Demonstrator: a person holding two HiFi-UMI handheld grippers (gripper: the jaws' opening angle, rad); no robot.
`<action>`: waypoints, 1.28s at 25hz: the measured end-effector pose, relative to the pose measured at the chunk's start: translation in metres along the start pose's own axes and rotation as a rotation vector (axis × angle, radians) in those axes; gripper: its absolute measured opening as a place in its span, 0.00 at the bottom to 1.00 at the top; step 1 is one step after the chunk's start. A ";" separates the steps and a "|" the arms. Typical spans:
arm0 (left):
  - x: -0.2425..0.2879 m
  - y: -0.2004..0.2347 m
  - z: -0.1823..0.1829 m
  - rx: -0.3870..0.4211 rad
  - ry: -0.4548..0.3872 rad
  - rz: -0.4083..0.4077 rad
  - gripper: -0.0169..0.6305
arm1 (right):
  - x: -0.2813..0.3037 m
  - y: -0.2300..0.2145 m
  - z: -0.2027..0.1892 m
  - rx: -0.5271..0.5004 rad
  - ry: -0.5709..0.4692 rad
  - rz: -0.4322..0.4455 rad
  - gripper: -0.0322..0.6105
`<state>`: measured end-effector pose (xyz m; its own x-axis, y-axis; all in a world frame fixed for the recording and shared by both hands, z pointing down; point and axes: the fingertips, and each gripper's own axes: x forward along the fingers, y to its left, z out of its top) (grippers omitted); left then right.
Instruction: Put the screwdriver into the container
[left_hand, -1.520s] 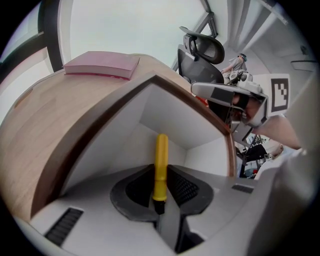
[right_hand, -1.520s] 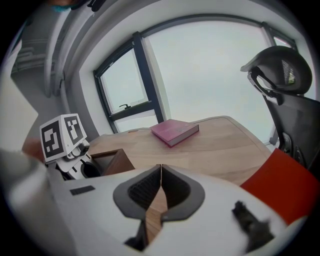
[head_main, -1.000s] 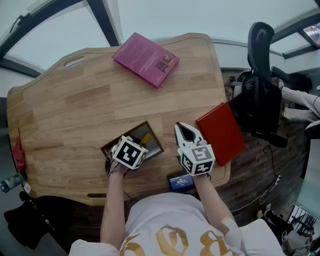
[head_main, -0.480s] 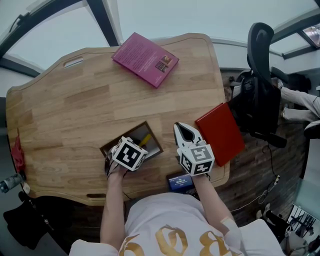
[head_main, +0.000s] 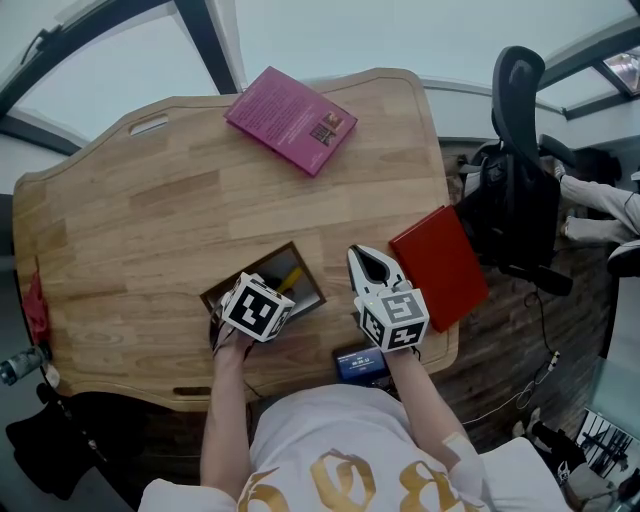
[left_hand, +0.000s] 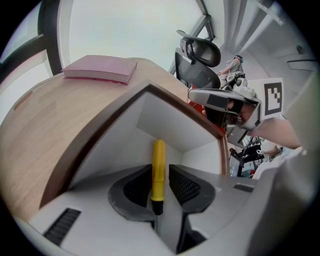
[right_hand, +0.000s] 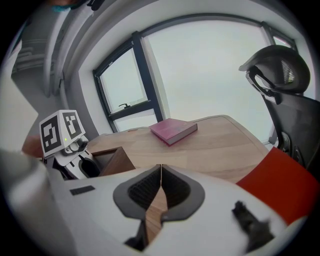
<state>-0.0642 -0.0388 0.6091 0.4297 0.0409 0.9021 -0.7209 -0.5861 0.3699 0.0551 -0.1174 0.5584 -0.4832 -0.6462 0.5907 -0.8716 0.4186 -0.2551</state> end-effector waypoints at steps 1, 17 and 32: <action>-0.001 0.000 0.000 -0.001 -0.004 0.002 0.20 | 0.000 0.000 0.001 -0.001 -0.002 0.001 0.10; -0.016 0.006 0.008 -0.049 -0.091 0.052 0.06 | -0.007 0.005 0.004 -0.012 -0.017 0.011 0.10; -0.061 0.008 0.026 -0.157 -0.395 0.125 0.05 | -0.025 0.024 0.014 -0.052 -0.052 0.047 0.10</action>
<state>-0.0820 -0.0674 0.5513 0.4871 -0.3523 0.7991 -0.8411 -0.4355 0.3206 0.0450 -0.1004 0.5265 -0.5285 -0.6569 0.5379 -0.8430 0.4811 -0.2407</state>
